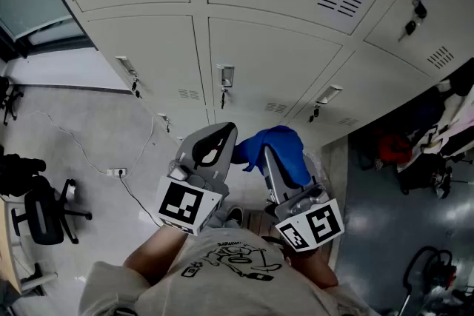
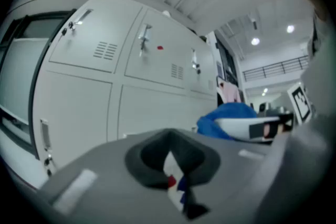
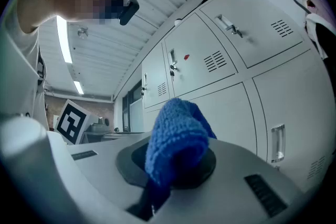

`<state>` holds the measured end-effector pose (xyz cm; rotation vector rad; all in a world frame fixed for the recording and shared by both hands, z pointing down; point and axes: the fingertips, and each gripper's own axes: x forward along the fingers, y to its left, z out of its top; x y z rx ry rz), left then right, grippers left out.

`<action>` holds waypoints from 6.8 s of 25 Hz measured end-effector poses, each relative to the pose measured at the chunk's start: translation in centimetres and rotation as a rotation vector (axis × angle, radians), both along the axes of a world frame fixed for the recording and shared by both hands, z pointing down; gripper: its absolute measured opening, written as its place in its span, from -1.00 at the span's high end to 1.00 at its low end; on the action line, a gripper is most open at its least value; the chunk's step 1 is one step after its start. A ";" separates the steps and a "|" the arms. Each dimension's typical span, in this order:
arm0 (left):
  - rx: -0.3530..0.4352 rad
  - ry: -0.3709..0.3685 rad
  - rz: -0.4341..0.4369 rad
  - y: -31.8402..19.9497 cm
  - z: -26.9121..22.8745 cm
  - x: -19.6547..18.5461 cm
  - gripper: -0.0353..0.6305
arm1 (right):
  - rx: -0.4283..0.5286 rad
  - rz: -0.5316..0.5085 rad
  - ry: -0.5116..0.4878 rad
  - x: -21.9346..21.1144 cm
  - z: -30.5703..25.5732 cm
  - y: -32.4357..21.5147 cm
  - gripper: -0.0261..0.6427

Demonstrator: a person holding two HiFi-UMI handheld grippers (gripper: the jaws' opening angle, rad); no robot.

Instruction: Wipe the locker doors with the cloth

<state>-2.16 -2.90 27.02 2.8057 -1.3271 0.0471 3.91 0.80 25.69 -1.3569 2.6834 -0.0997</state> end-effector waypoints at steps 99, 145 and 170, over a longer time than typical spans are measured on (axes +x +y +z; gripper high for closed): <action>-0.299 -0.080 -0.107 -15.6 23.9 -4.8 0.88 | 0.094 0.002 0.469 -7.6 29.3 -19.3 0.83; 0.086 0.026 0.020 -12.9 -2.2 4.4 0.88 | 0.417 0.270 0.337 3.3 -4.4 -16.5 0.83; -0.177 -0.061 0.033 -13.7 15.3 5.4 0.88 | 0.160 0.138 0.348 1.9 17.8 -17.3 0.83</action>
